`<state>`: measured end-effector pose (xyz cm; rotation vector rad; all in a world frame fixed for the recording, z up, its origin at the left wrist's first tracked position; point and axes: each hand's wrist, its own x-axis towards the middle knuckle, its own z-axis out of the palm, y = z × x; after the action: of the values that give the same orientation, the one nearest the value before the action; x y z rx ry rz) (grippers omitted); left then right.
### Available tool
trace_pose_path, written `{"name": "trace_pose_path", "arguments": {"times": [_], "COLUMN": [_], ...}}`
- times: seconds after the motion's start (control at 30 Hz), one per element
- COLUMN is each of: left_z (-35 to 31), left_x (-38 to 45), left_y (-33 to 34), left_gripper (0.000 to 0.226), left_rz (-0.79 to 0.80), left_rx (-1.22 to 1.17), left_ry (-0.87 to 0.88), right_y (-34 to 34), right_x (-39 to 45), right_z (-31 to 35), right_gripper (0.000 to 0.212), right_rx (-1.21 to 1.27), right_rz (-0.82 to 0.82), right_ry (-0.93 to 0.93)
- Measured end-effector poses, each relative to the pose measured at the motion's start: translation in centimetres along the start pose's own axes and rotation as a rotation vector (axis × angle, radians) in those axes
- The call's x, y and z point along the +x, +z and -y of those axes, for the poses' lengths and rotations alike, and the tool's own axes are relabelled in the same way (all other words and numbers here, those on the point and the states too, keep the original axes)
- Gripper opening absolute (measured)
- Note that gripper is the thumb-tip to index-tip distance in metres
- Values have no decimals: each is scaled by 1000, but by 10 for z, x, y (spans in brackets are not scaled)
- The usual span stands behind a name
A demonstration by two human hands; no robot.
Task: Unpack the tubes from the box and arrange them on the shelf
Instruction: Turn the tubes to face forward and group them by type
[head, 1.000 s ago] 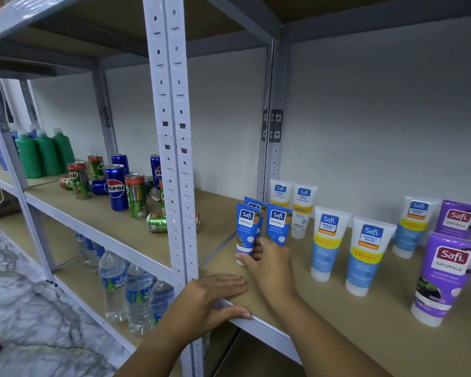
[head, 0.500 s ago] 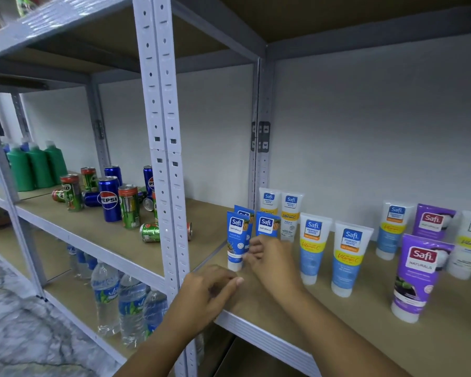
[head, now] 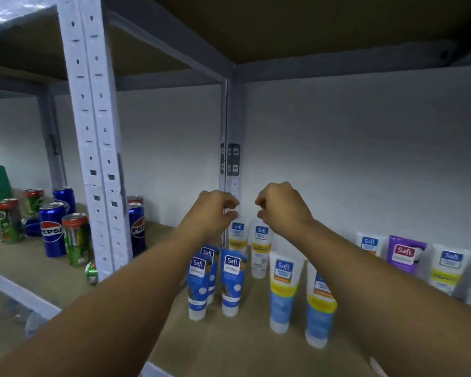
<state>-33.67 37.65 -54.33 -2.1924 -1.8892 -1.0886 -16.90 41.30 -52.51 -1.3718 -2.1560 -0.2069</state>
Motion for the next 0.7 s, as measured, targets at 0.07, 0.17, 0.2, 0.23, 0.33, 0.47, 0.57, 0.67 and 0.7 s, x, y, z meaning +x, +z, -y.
{"name": "trace_pose_path", "arguments": {"times": [0.07,0.17,0.2,0.23,0.33,0.47,0.57,0.67,0.7], "left_z": [8,16,18,19,20,16,4,-13,-21], "left_x": [21,41,44,47,49,45,41,37,37], "left_y": [8,19,23,26,30,27,15,-7,-16], "left_gripper": [38,39,35,29,16,19,22,20,20], "left_rz": [101,247,271,274,226,169,97,47,26], "left_rx": [74,143,145,140,86,75,60,62,65], "left_ry": [8,25,29,31,25,33,53,82,94], "right_y": [9,22,26,30,35,29,13,-17,-30], "right_x": [15,25,27,28,32,27,21,15,13], "right_z": [-10,-18,-20,-22,-27,-29,-29,-26,-25], "right_gripper": [30,38,38,36,29,26,24,23,24], "right_rx": [-66,-108,-111,-111,-73,-37,-32,-33,-34], "right_rz": [112,243,265,275,256,247,190,125,102], "right_ry": [20,22,15,7,6,37,38,35,26]}}
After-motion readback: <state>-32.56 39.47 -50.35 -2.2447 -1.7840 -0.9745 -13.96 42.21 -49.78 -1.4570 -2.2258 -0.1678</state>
